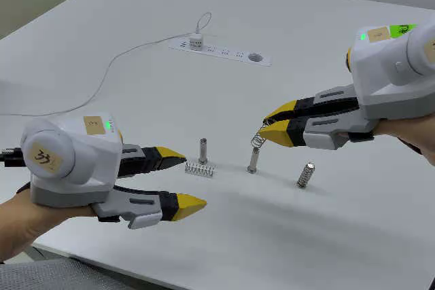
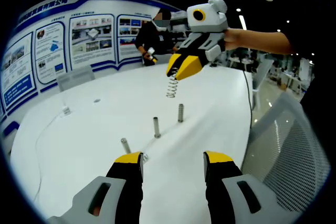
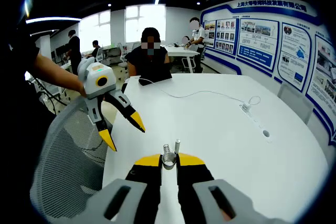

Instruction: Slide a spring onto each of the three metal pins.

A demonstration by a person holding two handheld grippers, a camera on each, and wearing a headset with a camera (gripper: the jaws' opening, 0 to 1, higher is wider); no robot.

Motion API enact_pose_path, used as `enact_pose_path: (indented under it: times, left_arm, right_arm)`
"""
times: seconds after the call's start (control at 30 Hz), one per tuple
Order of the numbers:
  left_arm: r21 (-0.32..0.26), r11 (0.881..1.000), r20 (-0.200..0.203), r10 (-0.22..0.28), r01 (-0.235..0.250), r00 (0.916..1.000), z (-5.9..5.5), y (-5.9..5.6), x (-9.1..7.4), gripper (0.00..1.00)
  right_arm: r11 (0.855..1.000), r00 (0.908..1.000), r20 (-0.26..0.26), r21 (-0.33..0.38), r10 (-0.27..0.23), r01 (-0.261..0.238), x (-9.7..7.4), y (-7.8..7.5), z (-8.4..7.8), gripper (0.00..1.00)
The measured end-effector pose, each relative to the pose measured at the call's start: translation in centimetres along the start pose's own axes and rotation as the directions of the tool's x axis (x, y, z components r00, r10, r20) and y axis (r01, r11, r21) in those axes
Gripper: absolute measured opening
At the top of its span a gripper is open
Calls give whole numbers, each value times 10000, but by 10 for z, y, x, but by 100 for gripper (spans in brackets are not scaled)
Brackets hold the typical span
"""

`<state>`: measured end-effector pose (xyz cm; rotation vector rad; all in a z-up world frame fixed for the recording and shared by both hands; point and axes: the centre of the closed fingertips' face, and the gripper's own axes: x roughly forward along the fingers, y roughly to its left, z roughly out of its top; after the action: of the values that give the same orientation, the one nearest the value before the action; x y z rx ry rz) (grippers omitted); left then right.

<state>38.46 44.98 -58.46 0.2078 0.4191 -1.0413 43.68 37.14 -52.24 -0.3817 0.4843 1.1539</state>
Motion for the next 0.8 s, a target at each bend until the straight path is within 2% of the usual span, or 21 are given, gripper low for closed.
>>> enact_pose_path:
  times: [0.23,0.3,0.37,0.43,0.5,0.8]
  left_arm:
    - [-795,9964,246,308,-287,9992,-9,7,-4,52]
    - [-1218,9921,441,368,-312,9984,-9,7,-5,52]
    - [-1598,9859,740,613,-488,9954,-8,11,-6,52]
    - [-1686,9840,688,702,-578,9952,-13,12,-8,52]
    - [-1625,9846,353,710,-644,9969,-17,13,-7,52]
    - [-1693,9833,405,743,-664,9964,-16,10,-5,53]
  right_arm:
    - [9979,9988,-183,464,-449,457,4,-22,-9,11]
    - [9969,9982,-287,559,-536,551,7,-27,-12,11]
    - [9964,9951,-627,297,-768,788,10,-34,-18,11]
    - [9967,9940,-782,210,-768,787,15,-37,-24,11]
    - [9971,9928,-956,185,-718,739,20,-39,-30,11]
    - [9965,9930,-1078,621,-487,557,36,-39,-42,11]
